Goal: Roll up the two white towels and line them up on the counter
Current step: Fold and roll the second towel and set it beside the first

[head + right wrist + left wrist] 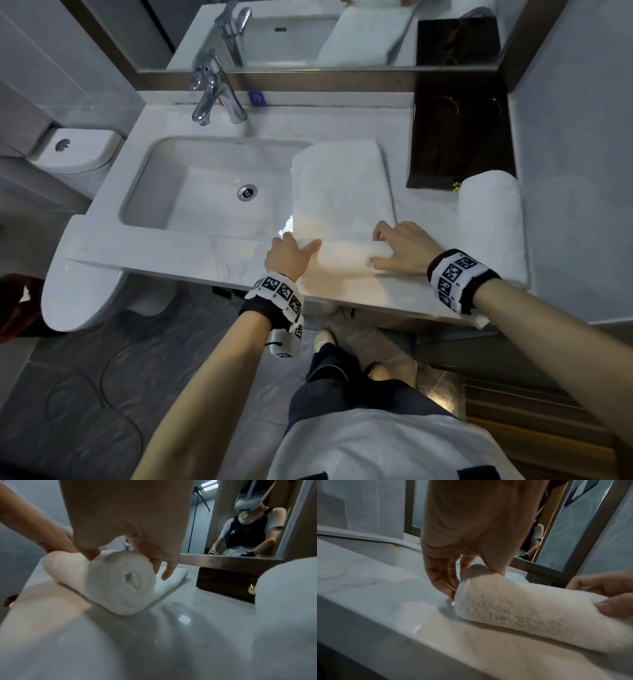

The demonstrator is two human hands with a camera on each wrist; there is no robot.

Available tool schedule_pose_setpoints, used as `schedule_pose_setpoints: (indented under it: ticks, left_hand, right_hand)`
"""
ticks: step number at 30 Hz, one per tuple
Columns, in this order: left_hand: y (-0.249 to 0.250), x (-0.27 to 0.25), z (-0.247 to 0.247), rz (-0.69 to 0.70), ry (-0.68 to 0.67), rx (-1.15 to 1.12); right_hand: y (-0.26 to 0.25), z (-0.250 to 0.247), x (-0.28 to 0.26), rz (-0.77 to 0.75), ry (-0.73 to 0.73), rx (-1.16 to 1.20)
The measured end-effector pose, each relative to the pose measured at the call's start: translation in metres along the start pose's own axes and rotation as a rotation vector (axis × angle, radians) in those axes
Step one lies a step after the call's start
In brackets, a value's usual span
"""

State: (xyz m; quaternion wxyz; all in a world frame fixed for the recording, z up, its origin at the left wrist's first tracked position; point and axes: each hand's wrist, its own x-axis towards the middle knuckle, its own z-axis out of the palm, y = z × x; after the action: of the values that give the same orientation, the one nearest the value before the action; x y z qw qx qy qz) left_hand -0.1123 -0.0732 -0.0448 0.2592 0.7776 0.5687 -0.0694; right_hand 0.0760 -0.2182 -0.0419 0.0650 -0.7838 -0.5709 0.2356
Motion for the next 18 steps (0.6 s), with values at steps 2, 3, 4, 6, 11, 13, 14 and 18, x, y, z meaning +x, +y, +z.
schedule_pose_setpoints:
  ticks: [2,3,4,6,11,13,14,18]
  left_hand:
    - [-0.002,-0.001,0.000,-0.040,-0.029,-0.009]
    - [-0.003,-0.001,0.000,-0.055,-0.044,-0.033]
    - [-0.004,-0.001,0.001,-0.067,-0.058,-0.074]
    - [-0.006,-0.002,0.002,-0.081,-0.080,-0.204]
    - [-0.007,-0.004,0.004,-0.123,-0.057,-0.426]
    - [-0.006,-0.005,0.004,-0.118,-0.026,-0.372]
    - [-0.005,-0.005,0.004,-0.120,-0.010,-0.346]
    - [0.001,-0.005,0.005,-0.120,0.004,-0.252]
  right_hand:
    - [0.000,0.000,0.002,0.047,-0.062,0.012]
    - [-0.001,0.000,0.003,0.068,-0.095,0.031]
    - [-0.001,-0.001,0.005,0.087,-0.121,0.048]
    - [-0.003,-0.004,0.009,0.113,-0.161,0.069]
    - [-0.004,-0.014,0.020,0.164,-0.213,0.236]
    - [-0.002,-0.013,0.021,0.191,-0.153,0.295]
    - [-0.002,-0.011,0.020,0.234,-0.098,0.309]
    - [-0.002,-0.003,0.007,0.169,0.198,0.211]
